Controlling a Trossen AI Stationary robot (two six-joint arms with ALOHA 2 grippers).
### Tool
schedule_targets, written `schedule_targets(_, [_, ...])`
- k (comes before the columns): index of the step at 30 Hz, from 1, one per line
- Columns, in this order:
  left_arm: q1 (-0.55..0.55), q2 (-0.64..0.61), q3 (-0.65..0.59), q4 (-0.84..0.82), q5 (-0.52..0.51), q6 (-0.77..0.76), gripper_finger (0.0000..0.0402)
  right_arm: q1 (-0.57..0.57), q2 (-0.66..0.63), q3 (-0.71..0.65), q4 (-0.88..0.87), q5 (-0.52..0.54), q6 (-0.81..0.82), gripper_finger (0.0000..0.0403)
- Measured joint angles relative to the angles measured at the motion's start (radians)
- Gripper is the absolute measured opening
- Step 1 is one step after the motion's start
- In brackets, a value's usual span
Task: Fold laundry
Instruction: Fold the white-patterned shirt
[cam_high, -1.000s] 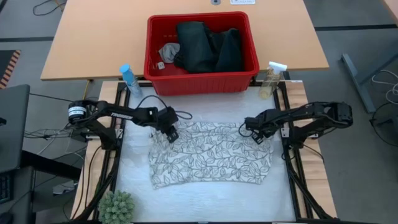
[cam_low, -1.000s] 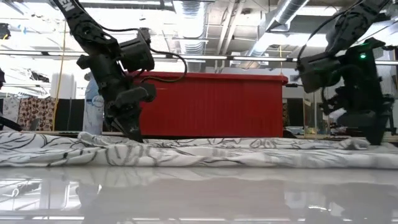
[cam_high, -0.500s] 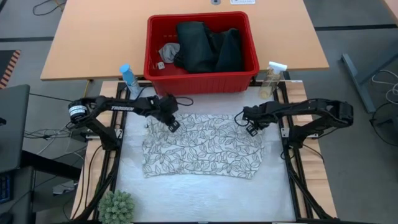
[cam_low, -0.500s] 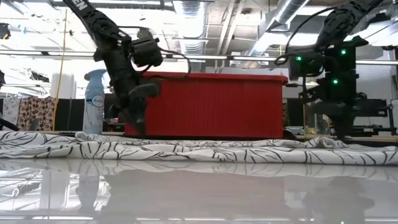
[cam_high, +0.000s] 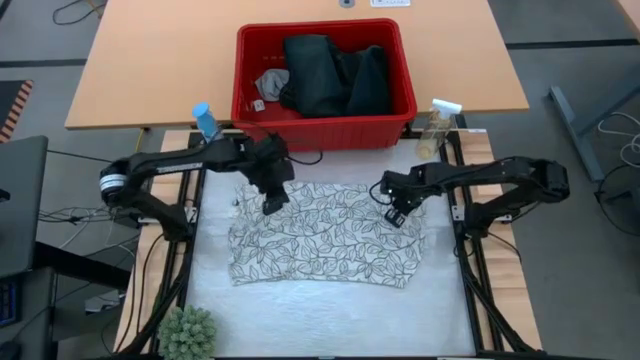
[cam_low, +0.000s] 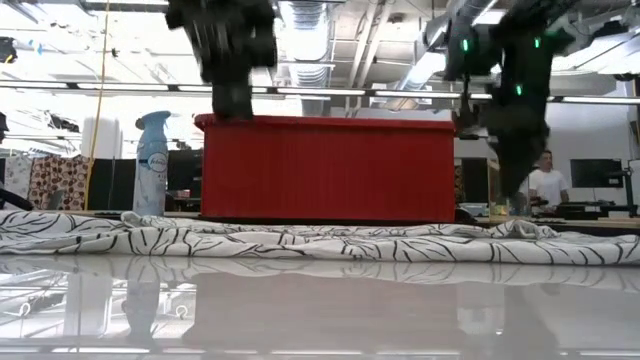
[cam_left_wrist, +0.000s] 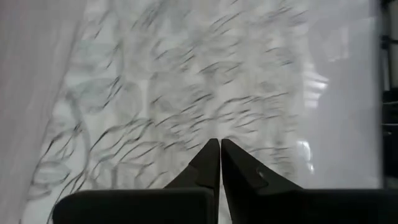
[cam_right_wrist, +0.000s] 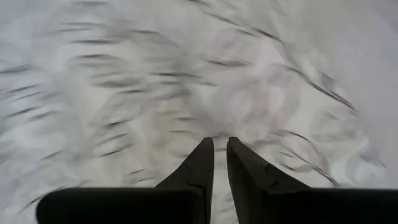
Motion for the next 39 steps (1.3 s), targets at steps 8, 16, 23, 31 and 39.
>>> schedule_targets(8, [-0.275, -0.235, 0.078, -0.014, -0.173, -0.118, 0.0002, 0.294, -0.061, 0.131, -0.076, -0.141, -0.137, 0.0072])
schedule_targets(16, [-0.611, -0.291, 0.048, -0.008, -0.352, -0.488, 0.0037, 0.572, -0.131, 0.112, -0.085, -0.159, 0.024, 0.0085])
schedule_targets(23, [-0.834, -0.193, 0.048, -0.008, -0.371, -0.593, 0.0127, 0.77, -0.075, 0.112, 0.065, -0.08, 0.195, 0.018])
schedule_targets(31, [-0.971, -0.004, 0.046, -0.181, -0.532, -0.551, 0.0182, 0.841, 0.109, 0.112, 0.22, 0.071, 0.319, 0.0259])
schedule_targets(39, [-1.109, 0.126, 0.025, -0.171, -0.764, -0.519, 0.0179, 0.84, 0.286, 0.112, 0.257, 0.032, 0.324, 0.026])
